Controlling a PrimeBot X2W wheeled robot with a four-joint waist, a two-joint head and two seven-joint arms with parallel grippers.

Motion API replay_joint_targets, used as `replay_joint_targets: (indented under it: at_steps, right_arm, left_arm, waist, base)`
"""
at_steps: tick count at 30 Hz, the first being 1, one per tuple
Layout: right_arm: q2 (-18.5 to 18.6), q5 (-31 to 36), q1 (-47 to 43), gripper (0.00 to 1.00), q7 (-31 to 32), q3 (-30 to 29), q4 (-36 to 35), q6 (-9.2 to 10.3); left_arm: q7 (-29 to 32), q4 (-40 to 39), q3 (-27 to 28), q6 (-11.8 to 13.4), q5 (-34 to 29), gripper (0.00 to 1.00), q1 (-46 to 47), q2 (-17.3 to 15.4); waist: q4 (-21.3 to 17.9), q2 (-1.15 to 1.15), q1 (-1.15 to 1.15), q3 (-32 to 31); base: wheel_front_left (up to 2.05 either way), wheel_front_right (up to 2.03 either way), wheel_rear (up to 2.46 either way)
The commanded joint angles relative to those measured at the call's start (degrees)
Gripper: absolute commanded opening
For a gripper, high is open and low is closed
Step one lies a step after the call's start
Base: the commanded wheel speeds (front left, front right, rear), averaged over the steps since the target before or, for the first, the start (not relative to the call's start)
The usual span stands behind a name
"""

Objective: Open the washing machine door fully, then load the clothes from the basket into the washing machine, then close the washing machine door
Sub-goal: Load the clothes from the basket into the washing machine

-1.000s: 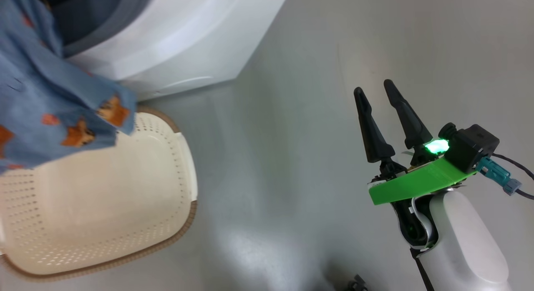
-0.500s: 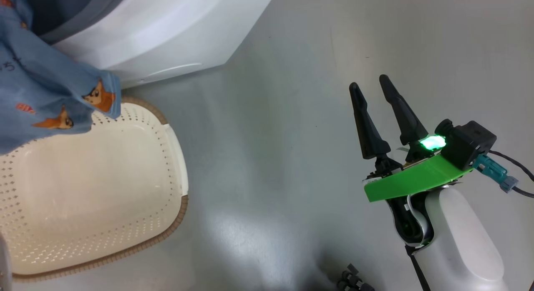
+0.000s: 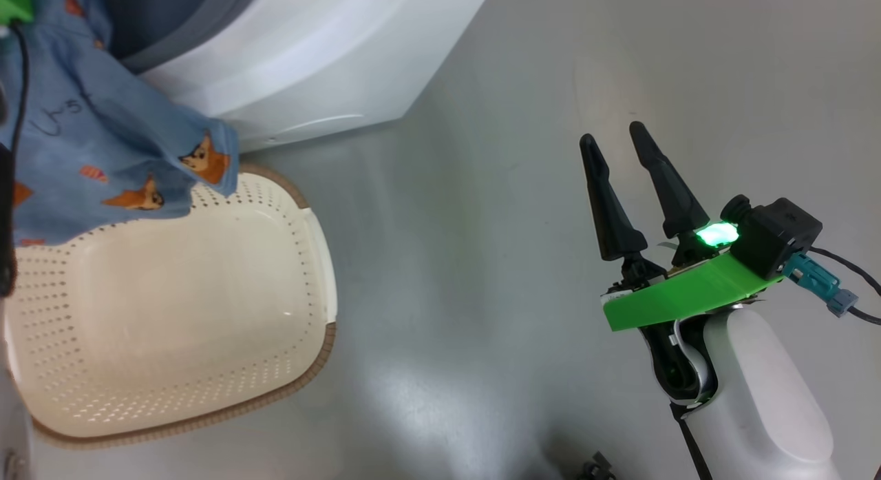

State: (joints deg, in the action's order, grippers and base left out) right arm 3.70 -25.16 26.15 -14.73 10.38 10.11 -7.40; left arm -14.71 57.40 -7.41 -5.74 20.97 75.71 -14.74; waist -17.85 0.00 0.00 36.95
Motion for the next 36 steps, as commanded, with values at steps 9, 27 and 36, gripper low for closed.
replay_joint_targets:
  at_steps: [9,27,36]
  right_arm:
    - [0.30,0.18,0.18,1.00,-0.27,1.03,-0.62,-0.09]
    - [2.89,0.20,-2.71,1.00,-0.27,-0.26,0.07,-0.09]
    - [3.52,0.08,-3.81,1.00,-0.27,-0.43,-0.11,-0.09]
  left_arm:
    - [-0.29,-6.82,0.58,-0.94,0.17,1.00,-7.62,-2.69]
    - [-0.08,-36.51,3.05,1.48,3.00,1.00,-39.33,-1.93]
    - [0.02,-48.49,3.70,3.91,3.66,1.00,-52.07,-1.44]
  waist:
    - [2.25,0.00,0.00,-2.99]
    - [7.25,0.00,0.00,-10.66]
    - [8.25,0.00,0.00,-12.00]
  base:
    - [0.00,0.00,0.00]
    - [0.00,0.00,0.00]
    - [0.00,0.00,0.00]
